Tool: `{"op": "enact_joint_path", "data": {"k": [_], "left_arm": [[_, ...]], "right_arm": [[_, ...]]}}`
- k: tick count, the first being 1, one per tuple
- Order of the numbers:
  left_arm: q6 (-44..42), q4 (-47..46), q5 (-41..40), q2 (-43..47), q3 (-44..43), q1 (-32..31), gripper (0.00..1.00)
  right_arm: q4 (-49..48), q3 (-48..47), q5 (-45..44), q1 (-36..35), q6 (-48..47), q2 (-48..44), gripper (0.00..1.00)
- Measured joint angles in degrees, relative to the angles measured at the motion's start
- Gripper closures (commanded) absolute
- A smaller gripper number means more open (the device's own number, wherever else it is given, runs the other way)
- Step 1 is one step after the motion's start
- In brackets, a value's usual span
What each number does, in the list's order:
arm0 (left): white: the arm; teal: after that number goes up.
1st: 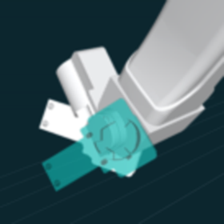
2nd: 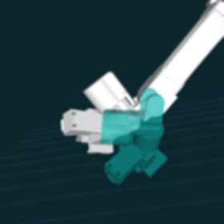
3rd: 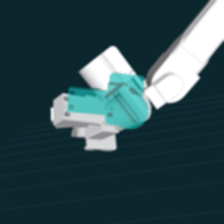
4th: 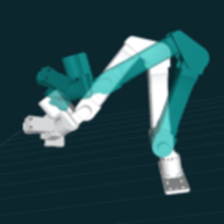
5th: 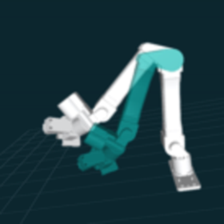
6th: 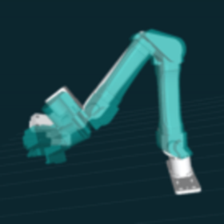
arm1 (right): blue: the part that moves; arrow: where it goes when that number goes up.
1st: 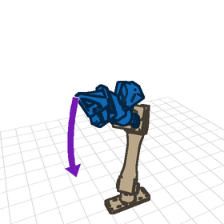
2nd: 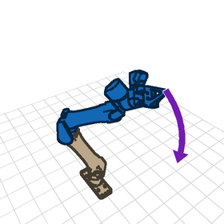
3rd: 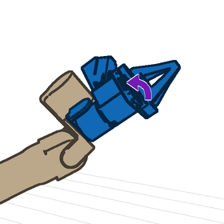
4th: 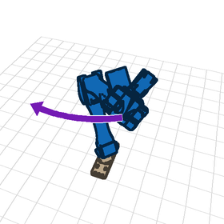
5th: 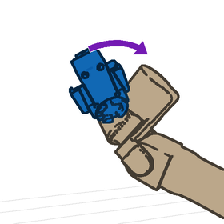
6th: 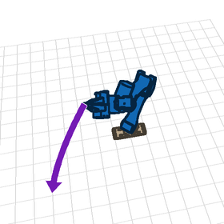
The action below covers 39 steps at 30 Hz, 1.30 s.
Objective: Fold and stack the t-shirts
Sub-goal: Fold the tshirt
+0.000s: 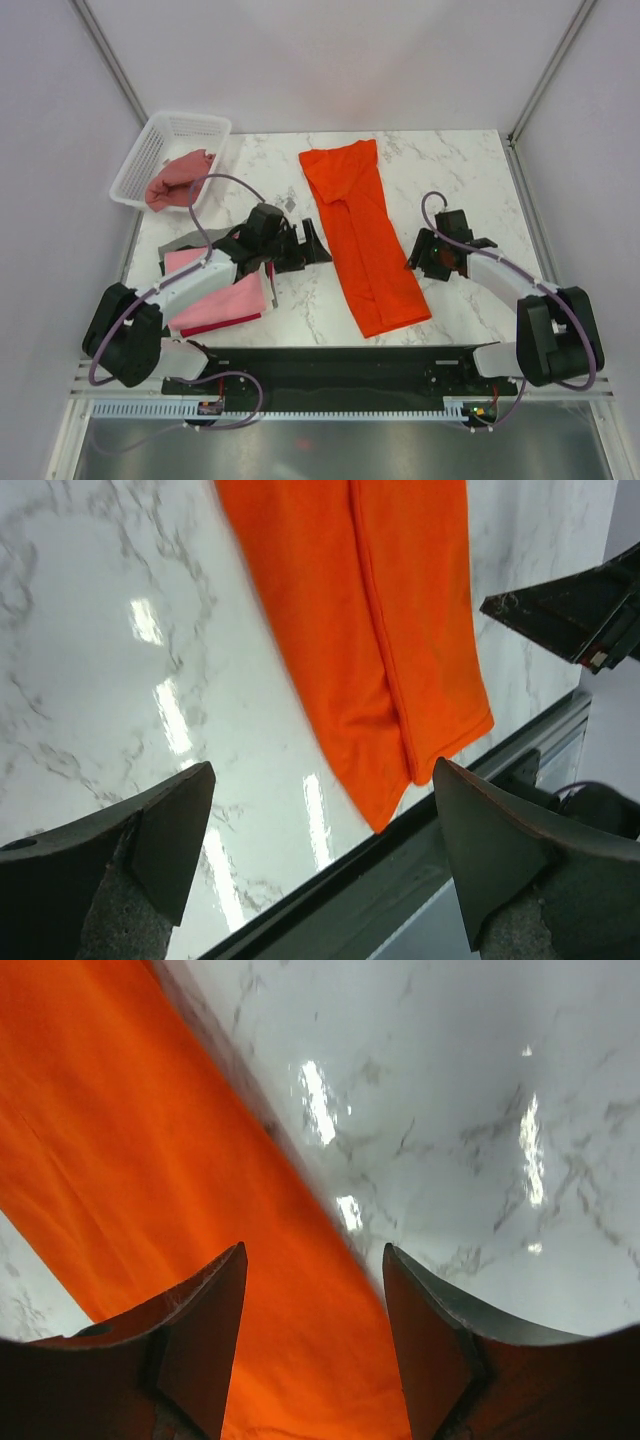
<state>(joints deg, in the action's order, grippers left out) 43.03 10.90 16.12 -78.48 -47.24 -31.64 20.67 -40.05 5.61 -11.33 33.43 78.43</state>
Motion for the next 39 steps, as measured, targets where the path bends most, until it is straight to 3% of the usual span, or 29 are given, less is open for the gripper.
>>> {"op": "enact_joint_path", "data": {"k": [7, 21, 31, 39], "left_arm": [[1.95, 0.13, -0.66, 1.53, 4.07, -7.89, 0.06], [4.61, 0.57, -1.07, 6.12, 12.39, -11.26, 0.07], [5.6, 1.6, -0.98, 9.94, 16.41, -11.87, 0.07], [6.91, 2.89, -0.94, 12.5, 19.32, -12.68, 0.1]], "right_arm": [[5.11, 1.7, -6.62, -4.98, 1.49, -7.65, 0.39], [11.06, 9.25, -11.08, -12.39, 7.13, -14.8, 0.37], [9.33, 13.53, -8.0, -24.44, 15.5, -18.93, 0.37], [3.67, 12.37, -6.29, -40.15, 24.9, -15.23, 0.36]]}}
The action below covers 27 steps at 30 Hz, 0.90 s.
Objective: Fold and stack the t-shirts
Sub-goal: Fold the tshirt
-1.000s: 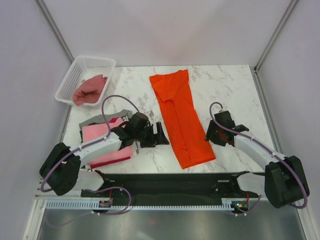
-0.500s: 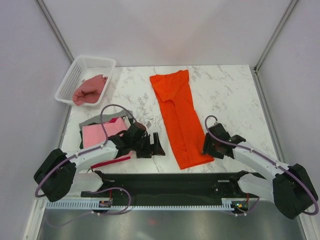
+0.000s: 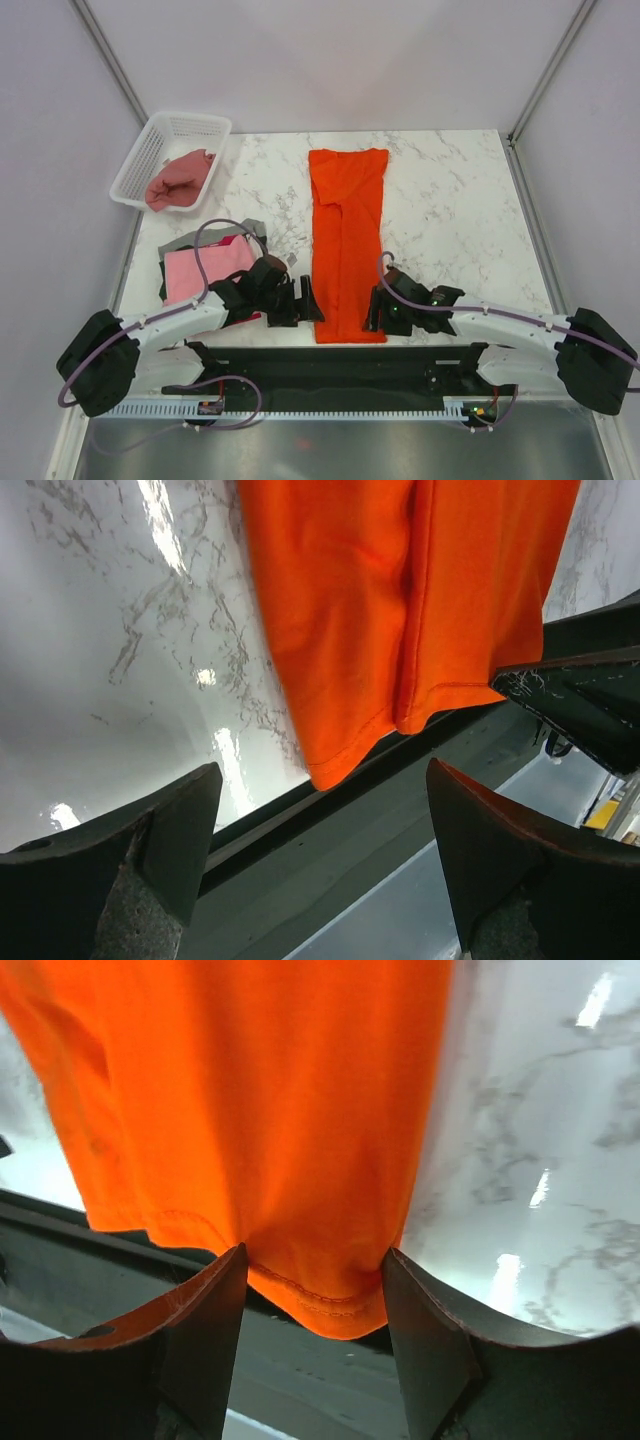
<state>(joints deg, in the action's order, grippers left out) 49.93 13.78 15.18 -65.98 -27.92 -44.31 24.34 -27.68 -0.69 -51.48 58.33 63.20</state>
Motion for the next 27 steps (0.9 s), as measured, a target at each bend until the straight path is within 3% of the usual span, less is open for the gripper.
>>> {"op": "enact_joint_path", "data": {"k": [11, 17, 25, 27], "left_arm": [[0.96, 3.37, -1.97, 3.08, 1.01, -2.25, 0.31], [1.25, 4.11, -3.28, 1.18, 1.09, -4.55, 0.34], [1.77, 3.5, -4.24, -4.68, -0.83, -6.58, 0.4], [2.16, 2.8, -4.11, -5.31, -0.9, -6.6, 0.41]], "right_arm": [[6.82, -5.64, -8.33, -3.17, 1.2, -3.13, 0.4], [9.73, -5.42, -10.12, -3.15, -0.26, -3.04, 0.5], [9.18, -5.38, -9.7, -3.15, -2.56, 0.2, 0.49], [8.57, -5.03, -9.44, -3.15, -2.75, 0.74, 0.53]]}}
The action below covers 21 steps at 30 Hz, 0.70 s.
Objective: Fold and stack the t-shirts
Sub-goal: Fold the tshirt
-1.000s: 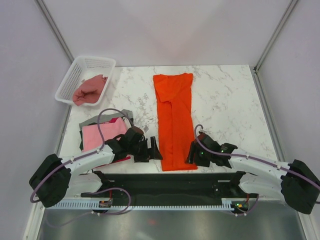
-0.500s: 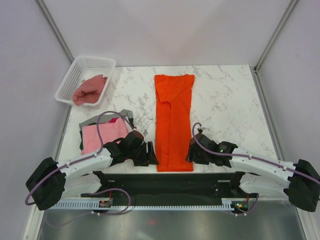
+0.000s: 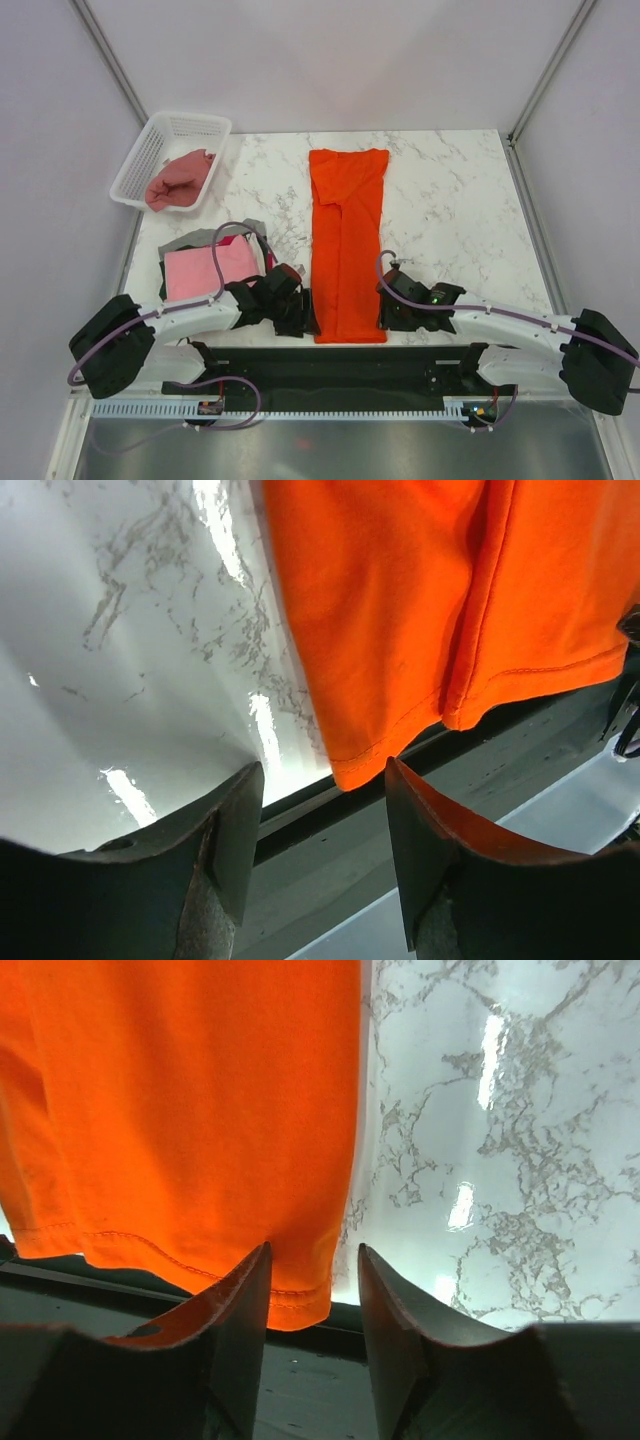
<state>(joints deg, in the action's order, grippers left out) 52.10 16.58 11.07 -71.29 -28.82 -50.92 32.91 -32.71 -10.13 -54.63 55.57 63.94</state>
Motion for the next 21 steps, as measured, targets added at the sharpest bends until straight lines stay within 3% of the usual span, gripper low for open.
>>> {"op": "enact_joint_path", "data": {"k": [5, 10, 11, 12, 13, 21], "left_arm": [[0.96, -2.51, 0.22, -1.73, -0.17, -0.83, 0.49], [2.12, -5.51, 1.11, -4.7, -0.44, -1.95, 0.7], [2.29, -5.9, 1.11, -5.09, -0.44, -2.1, 0.76], [2.36, -6.16, 1.05, -5.35, -0.42, -2.19, 0.92], [2.71, -6.43, 1.01, -5.68, -0.37, -2.23, 0.98], [3.48, -9.75, 0.96, -4.61, 2.03, -2.32, 0.98]], "right_arm": [[-1.92, 2.38, 1.46, 0.0, -0.28, 0.5, 0.76], [-2.49, 3.93, 1.92, -0.02, -0.04, 0.11, 0.98], [-2.56, 4.13, 2.03, 0.0, 0.04, -0.13, 1.0], [-2.51, 4.26, 2.14, 0.0, 0.15, -0.28, 1.0], [-2.58, 4.35, 2.21, 0.0, 0.17, -0.46, 1.0], [-2.34, 6.62, 1.81, -0.02, 0.63, -3.43, 1.0]]}}
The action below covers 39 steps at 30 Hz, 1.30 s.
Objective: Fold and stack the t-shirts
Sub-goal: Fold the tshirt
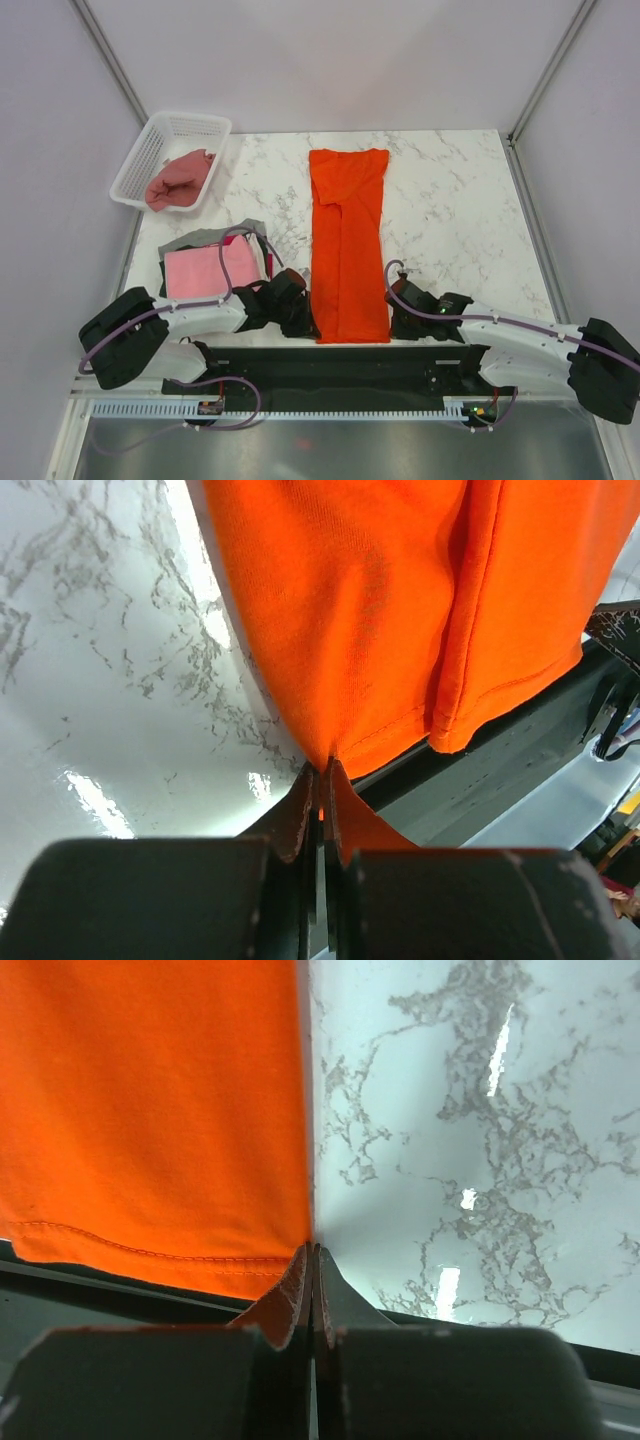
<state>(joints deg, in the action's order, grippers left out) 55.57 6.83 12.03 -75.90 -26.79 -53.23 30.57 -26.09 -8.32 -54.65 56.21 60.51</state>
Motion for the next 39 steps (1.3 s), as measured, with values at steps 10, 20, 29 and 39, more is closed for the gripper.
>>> {"op": "enact_joint_path", "data": {"k": [10, 20, 29, 39], "left_arm": [[0.46, -1.07, -0.02, 0.7, 0.96, 0.0, 0.98], [0.46, -1.31, 0.09, 0.57, 0.94, 0.0, 0.98], [0.46, -1.4, 0.13, 0.52, 0.96, 0.0, 0.98], [0.46, -1.42, 0.13, 0.52, 0.96, 0.0, 0.98]], "right_arm": [[2.91, 2.08, -1.38, 0.02, 1.53, -5.62, 0.8], [2.45, 1.88, -0.72, 0.02, 1.51, -7.8, 0.43], [-2.84, 1.27, 1.99, 0.02, 0.85, -2.36, 0.57], [-2.67, 1.36, 0.61, 0.02, 1.44, -2.69, 1.0]]}}
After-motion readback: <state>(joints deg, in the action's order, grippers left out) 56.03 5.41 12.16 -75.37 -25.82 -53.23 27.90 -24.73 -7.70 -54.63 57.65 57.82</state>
